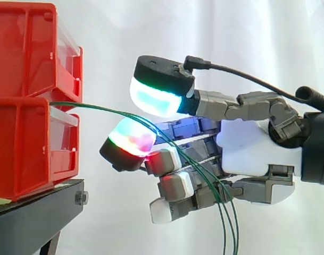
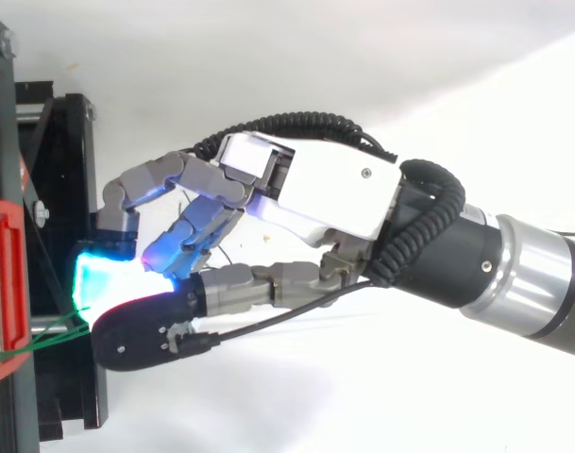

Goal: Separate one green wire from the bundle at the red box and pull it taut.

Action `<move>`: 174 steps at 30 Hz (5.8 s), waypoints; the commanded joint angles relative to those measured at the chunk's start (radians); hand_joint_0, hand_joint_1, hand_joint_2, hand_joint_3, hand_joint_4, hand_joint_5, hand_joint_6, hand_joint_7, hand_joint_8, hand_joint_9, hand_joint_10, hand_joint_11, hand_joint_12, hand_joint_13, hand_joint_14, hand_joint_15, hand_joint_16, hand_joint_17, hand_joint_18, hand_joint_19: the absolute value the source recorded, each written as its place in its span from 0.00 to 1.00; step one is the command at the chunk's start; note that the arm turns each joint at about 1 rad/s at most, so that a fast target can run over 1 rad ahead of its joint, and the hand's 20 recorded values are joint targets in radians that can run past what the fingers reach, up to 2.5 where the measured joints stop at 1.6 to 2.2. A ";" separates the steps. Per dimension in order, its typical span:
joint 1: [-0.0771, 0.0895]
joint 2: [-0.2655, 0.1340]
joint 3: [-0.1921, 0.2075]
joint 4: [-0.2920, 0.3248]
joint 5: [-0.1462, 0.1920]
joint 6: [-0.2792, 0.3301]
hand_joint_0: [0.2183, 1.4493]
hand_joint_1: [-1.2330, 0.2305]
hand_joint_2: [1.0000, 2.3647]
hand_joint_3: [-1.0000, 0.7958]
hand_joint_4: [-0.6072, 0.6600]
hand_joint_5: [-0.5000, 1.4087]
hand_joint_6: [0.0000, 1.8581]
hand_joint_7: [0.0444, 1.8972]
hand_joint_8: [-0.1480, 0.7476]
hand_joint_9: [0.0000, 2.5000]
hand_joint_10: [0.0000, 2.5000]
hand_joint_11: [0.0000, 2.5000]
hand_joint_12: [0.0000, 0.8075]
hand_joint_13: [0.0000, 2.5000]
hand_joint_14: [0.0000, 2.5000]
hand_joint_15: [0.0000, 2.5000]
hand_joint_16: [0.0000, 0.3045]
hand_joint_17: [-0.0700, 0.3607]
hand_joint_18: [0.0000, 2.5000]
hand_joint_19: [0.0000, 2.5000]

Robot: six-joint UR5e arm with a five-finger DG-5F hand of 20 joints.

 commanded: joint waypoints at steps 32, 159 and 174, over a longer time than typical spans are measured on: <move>0.005 0.030 0.001 -0.056 0.001 -0.009 0.29 0.34 0.02 0.50 0.51 0.17 0.48 0.60 0.50 0.39 0.01 0.35 0.44 0.32 0.01 0.19 0.17 0.43 0.34 0.19; 0.030 0.028 -0.002 -0.094 0.073 0.123 0.34 0.30 0.02 0.48 0.42 0.18 0.48 0.59 0.51 0.30 0.01 0.20 0.37 0.26 0.00 0.03 0.12 0.35 0.25 0.02; 0.021 0.034 0.001 -0.142 0.078 0.004 0.34 0.30 0.02 0.51 0.39 0.18 0.48 0.60 0.46 0.24 0.00 0.14 0.40 0.27 0.00 0.07 0.13 0.37 0.27 0.05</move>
